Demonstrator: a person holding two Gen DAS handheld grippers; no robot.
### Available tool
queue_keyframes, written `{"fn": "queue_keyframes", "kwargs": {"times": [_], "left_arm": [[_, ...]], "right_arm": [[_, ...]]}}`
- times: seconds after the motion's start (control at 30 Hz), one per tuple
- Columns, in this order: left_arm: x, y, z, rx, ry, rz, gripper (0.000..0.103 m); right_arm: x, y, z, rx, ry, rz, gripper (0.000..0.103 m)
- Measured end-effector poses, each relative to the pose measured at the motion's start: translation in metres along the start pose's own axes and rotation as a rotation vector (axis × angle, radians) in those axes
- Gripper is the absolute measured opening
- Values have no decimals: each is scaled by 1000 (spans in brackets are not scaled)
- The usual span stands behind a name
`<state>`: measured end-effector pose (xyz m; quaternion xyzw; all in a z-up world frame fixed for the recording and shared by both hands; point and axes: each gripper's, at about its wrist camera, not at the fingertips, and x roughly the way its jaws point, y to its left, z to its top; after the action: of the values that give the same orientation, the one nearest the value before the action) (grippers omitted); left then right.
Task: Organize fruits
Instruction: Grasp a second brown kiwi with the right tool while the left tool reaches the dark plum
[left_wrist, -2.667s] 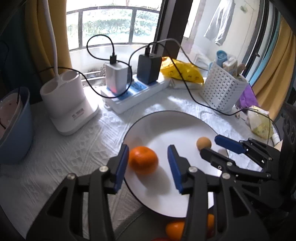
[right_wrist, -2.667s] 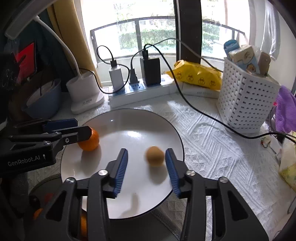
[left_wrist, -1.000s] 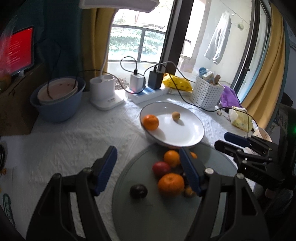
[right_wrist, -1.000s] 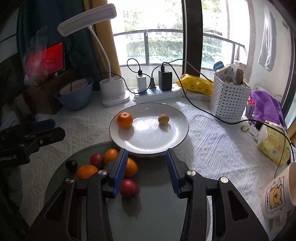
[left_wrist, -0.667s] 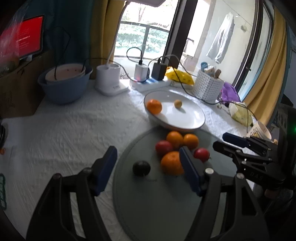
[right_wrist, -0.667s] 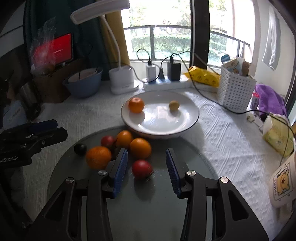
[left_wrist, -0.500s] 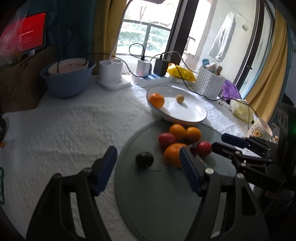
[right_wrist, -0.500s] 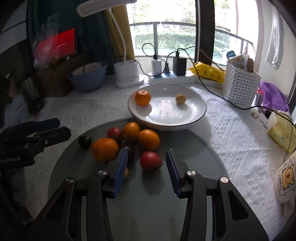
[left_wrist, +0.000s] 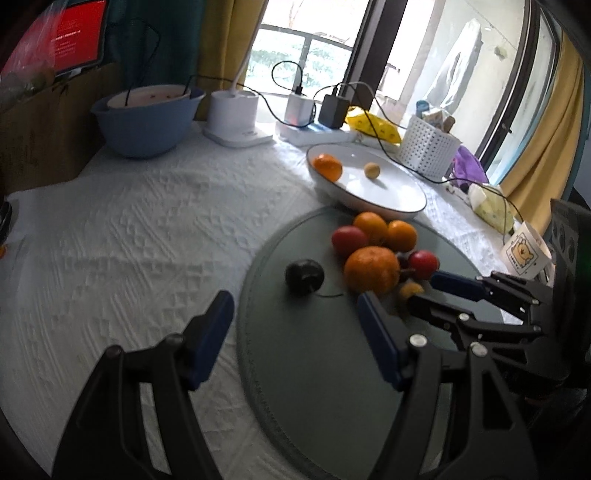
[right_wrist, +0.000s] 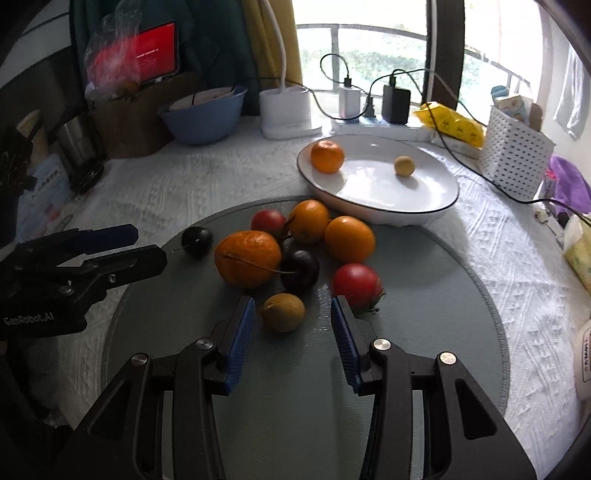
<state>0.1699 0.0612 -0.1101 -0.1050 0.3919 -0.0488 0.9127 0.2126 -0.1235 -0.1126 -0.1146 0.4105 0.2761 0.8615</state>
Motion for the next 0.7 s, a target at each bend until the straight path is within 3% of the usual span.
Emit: {"fn": "queue_keyframes", "kwargs": {"times": [0.23, 0.3, 0.37, 0.7], "left_arm": [[11, 1, 0, 4, 29, 15, 71], [15, 1, 0, 10, 40, 20, 71], [17, 0, 0, 13, 47, 22, 71], [31, -9, 4, 55, 75, 54, 71]], "right_arm": [[10, 2, -1, -12, 27, 16, 45], [12, 3, -1, -20, 32, 20, 31], [13, 4, -1, -31, 34, 23, 28], [-3, -9, 3, -24, -19, 13, 28]]}}
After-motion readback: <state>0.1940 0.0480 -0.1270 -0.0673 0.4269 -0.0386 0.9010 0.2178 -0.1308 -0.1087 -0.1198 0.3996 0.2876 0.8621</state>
